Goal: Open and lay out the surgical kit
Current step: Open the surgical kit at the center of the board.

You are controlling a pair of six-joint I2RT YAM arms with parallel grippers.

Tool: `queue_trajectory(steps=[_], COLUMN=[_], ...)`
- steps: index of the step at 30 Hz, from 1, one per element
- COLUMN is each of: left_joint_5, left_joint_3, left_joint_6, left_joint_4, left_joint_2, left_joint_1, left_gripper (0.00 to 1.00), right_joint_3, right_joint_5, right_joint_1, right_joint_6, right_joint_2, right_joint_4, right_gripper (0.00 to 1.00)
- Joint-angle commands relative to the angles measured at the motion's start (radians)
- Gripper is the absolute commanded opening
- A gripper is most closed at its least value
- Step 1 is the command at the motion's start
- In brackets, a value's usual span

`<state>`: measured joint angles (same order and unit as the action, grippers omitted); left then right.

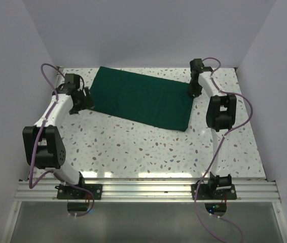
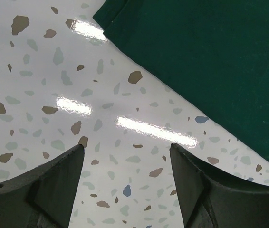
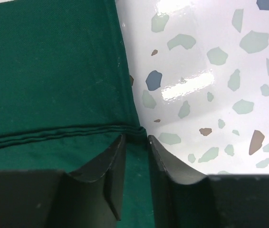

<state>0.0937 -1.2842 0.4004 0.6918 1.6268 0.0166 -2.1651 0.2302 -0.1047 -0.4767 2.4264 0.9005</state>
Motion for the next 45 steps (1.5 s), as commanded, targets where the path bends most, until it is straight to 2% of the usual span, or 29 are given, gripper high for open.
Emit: queue_trajectory(steps=[1,8,12,19,25,30,41,44,45], left_joint_5=[0.017,0.017,0.028,0.021,0.032,0.058,0.075,0.077,0.078], left_joint_3=[-0.006,-0.021,-0.035,-0.069,-0.115,-0.116,-0.050,-0.052,-0.052], left_joint_6=[-0.015,-0.018,-0.026,-0.029,-0.005,0.011,0.041,0.066,0.080], left_joint_4=[0.012,0.018,0.029,0.048,0.058,0.035,0.067,0.100,0.107], left_joint_2=[-0.008,0.004,0.008,0.004,-0.045,-0.136,-0.310,-0.350,-0.360], left_joint_1=[-0.006,-0.006,-0.004,-0.006,-0.004,-0.006,-0.006,-0.006,-0.006], left_gripper=[0.77,0.77,0.77,0.77,0.79,0.84,0.86,0.85,0.85], right_joint_3=[-0.004,0.014,0.014,0.005,0.063,0.129,0.419,0.601,0.716], right_joint_5=[0.037,0.034,0.026,0.014,-0.031,-0.042,-0.129,-0.172,-0.183], right_joint_1=[0.000,-0.001,-0.001,-0.003,-0.024,-0.104,-0.352,-0.432,-0.455], right_joint_6=[0.001,0.000,-0.003,-0.007,-0.005,0.009,-0.031,-0.043,-0.065], right_joint_2=[-0.020,-0.009,-0.001,-0.029,-0.160,-0.309,-0.570,-0.716,-0.759], right_joint_4=[0.015,0.011,0.008,0.012,0.009,0.018,0.008,-0.014,-0.021], right_gripper=[0.27,0.17,0.00,0.00,0.00,0.00,0.00,0.00,0.00])
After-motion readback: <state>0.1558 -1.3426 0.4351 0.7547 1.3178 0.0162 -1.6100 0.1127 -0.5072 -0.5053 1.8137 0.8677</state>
